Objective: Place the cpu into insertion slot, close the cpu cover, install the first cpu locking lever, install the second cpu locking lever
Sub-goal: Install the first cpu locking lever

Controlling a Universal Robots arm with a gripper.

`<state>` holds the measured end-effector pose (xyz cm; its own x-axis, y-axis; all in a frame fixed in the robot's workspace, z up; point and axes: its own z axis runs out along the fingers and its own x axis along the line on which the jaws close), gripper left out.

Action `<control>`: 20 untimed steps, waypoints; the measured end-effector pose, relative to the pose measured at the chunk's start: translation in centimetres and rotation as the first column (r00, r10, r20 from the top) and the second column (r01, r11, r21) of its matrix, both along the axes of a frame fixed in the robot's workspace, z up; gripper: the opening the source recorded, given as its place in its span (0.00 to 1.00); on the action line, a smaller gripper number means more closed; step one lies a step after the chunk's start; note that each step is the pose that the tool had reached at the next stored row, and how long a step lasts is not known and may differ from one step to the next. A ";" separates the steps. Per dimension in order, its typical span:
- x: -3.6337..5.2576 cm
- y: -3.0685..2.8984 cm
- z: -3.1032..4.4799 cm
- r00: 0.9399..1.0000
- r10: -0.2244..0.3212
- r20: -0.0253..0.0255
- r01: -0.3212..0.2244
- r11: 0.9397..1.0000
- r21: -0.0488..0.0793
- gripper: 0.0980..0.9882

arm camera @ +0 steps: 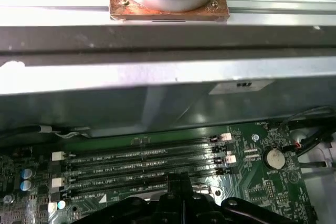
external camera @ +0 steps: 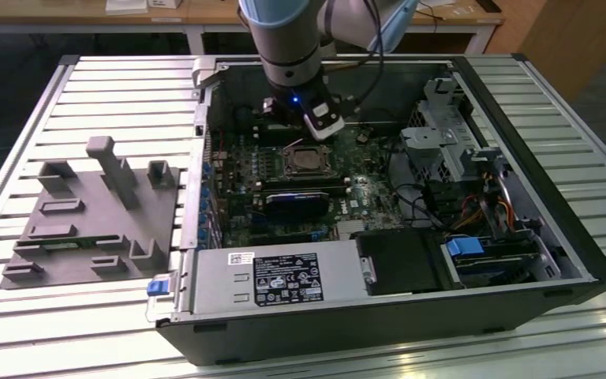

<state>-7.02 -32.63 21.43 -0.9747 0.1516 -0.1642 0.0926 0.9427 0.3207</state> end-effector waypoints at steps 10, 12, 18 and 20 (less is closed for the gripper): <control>0.00 0.51 -0.09 1.000 -0.001 0.002 0.001 1.000 -0.008 0.00; 0.00 0.50 -0.14 1.000 -0.004 0.013 0.005 1.000 -0.015 0.00; -0.02 0.51 -0.37 0.998 -0.025 0.060 0.027 0.999 -0.029 0.00; -0.03 0.50 -0.45 0.997 -0.032 0.070 0.035 0.999 -0.038 0.00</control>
<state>-7.05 -32.13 20.98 -0.9552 0.1762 -0.2379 0.1032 0.9514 0.2901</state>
